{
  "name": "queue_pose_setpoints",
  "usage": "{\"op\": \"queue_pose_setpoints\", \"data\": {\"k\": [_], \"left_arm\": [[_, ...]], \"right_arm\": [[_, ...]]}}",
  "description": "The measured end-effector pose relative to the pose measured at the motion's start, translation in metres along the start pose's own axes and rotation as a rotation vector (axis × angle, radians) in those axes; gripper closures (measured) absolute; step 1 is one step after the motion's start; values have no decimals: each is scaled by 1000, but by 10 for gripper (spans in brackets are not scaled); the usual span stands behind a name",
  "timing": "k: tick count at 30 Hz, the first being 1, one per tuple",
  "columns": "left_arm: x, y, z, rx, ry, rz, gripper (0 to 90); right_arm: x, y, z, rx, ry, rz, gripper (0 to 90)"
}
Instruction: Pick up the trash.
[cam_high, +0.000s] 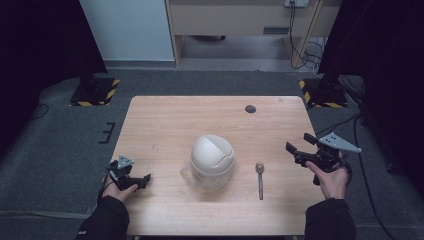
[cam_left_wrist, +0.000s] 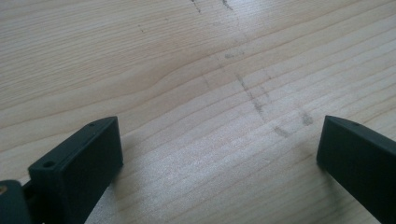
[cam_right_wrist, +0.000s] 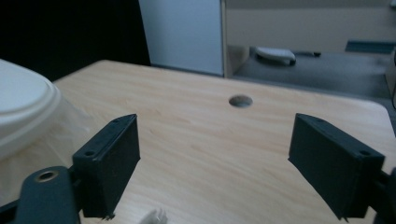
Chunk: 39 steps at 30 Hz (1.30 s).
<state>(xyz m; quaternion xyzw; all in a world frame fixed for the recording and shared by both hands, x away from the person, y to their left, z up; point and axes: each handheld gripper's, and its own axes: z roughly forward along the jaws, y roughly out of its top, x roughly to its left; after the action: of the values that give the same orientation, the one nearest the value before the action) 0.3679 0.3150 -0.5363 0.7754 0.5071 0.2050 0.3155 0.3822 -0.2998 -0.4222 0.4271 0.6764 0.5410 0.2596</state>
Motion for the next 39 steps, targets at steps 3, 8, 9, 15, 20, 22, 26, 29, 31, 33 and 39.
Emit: {"op": "queue_pose_setpoints", "data": {"k": [3,8,9,15,20,22,26,29,31,33,39], "left_arm": [[0,0,0,0,0,0,0],[0,0,0,0,0,0,0],[0,0,0,0,0,0,0],[0,0,0,1,0,0,0],[0,0,0,1,1,0,0],[0,0,0,1,1,0,0],[0,0,0,1,1,0,0],[0,0,0,1,1,0,0],[0,0,0,1,1,0,0],[0,0,0,1,1,0,0],[0,0,0,1,1,0,0]], "right_arm": [[6,8,-2,-43,26,1,133],[18,19,-2,-30,92,-51,122],[22,21,-1,-27,108,-58,122],[43,35,6,-6,210,-120,120],[63,44,15,-9,295,-181,120],[70,46,19,-5,325,-191,120],[84,50,28,3,377,-215,123],[93,51,34,14,404,-231,126],[99,51,39,24,419,-238,126],[104,52,43,27,440,-242,127],[119,50,56,21,506,-220,137]]}}
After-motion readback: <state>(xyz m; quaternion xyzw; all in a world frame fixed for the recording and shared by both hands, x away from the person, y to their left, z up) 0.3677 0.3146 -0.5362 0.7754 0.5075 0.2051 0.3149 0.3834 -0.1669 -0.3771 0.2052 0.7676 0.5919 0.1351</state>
